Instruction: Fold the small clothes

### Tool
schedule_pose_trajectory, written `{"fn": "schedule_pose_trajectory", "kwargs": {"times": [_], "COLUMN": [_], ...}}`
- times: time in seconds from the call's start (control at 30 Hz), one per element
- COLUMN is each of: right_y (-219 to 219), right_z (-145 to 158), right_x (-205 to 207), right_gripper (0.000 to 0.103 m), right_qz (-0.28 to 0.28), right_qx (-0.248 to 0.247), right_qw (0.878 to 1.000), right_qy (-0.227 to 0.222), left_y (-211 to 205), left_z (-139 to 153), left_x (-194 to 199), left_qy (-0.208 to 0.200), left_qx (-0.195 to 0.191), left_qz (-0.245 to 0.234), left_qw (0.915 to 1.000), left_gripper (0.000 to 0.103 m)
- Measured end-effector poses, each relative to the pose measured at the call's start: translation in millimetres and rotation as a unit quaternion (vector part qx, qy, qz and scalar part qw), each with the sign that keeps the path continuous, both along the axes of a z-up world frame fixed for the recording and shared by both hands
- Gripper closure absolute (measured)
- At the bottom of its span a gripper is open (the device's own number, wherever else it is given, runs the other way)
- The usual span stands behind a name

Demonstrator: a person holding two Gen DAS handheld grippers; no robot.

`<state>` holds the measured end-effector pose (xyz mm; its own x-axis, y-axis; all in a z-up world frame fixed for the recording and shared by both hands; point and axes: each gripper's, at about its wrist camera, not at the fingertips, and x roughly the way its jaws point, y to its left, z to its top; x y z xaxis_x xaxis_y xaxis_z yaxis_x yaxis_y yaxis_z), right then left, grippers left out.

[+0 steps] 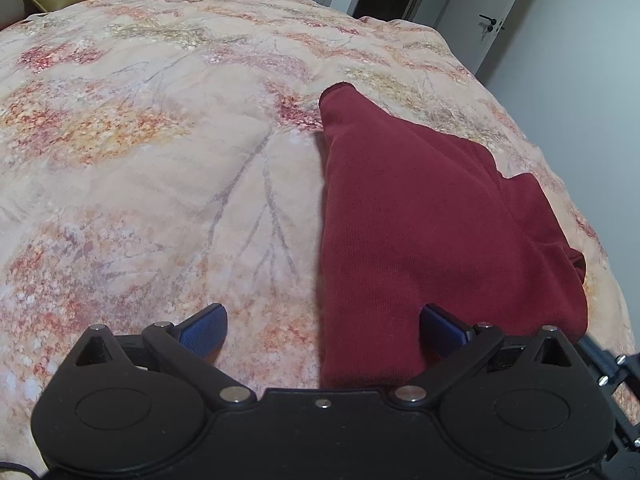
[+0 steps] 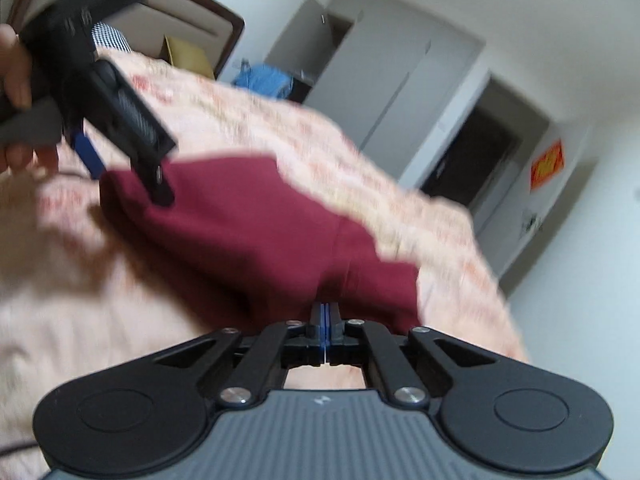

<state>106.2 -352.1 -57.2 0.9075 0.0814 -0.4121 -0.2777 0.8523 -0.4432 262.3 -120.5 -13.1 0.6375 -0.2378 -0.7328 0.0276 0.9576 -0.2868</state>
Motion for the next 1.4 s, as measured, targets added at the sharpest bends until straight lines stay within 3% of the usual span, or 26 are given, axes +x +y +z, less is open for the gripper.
{"fn": "schedule_pose_trajectory", "kwargs": {"times": [0.1,0.13,0.17,0.23,0.3,0.37,0.6,0.77,0.9,0.97,1.03,1.1,1.17,1.23,1.3,1.4], "right_y": [-10,-12,-14,-21,-26,-27,-24,-35,-55,-64,-68,-67,-63,-58,-54,-51], "right_z": [-7,-6,-4,1,6,9,19,21,21,19,16,12,8,3,-4,-14], "right_x": [-1,-3,-5,-11,-13,-14,4,18,28,32,36,37,37,36,32,28], "right_gripper": [0.096,0.085,0.066,0.047,0.039,0.021,0.000,0.000,0.002,0.019,0.026,0.042,0.066,0.078,0.078,0.078], "right_qz": [-0.022,-0.028,-0.032,-0.035,-0.036,-0.029,-0.015,-0.064,-0.101,-0.110,-0.107,-0.103,-0.103,-0.108,-0.113,-0.117], "right_qx": [0.040,0.051,0.067,0.102,0.133,0.163,0.210,0.262,0.358,0.402,0.426,0.428,0.410,0.382,0.365,0.369], "right_qw": [0.999,0.998,0.997,0.994,0.990,0.986,0.977,0.963,0.927,0.907,0.896,0.895,0.903,0.913,0.919,0.916], "right_qy": [0.028,0.029,0.029,0.022,0.017,0.014,0.020,0.023,0.040,0.053,0.067,0.074,0.082,0.091,0.101,0.108], "left_y": [-1,-1,-1,-1,-1,-1,0,0,0,1,2,3,4,7,11,13], "left_z": [-1,-1,-1,0,0,0,0,0,-1,-1,-1,-2,-2,-1,-1,-2], "left_x": [-1,0,0,0,0,0,0,-1,-3,-3,-3,-3,-2,-1,0,-1], "left_qy": [0.000,0.001,0.001,0.002,0.001,0.002,0.002,0.001,0.001,0.001,0.001,0.002,0.004,0.007,0.011,0.013], "left_qx": [0.006,0.006,0.005,0.006,0.006,0.006,0.005,0.003,0.000,-0.001,-0.002,-0.004,-0.004,-0.007,-0.012,-0.014], "left_qz": [-0.003,-0.003,-0.002,-0.002,-0.002,-0.002,-0.002,-0.002,0.000,0.000,-0.001,-0.002,-0.006,-0.011,-0.009,-0.006], "left_qw": [1.0000,1.0000,1.0000,1.0000,1.0000,1.0000,1.0000,1.0000,1.0000,1.0000,1.0000,1.0000,1.0000,0.9999,0.9998,0.9998], "left_gripper": [0.001,0.001,0.001,0.001,0.001,0.001,0.001,0.001,0.001,0.001,0.001,0.001,0.001,0.001,0.001,0.001]}}
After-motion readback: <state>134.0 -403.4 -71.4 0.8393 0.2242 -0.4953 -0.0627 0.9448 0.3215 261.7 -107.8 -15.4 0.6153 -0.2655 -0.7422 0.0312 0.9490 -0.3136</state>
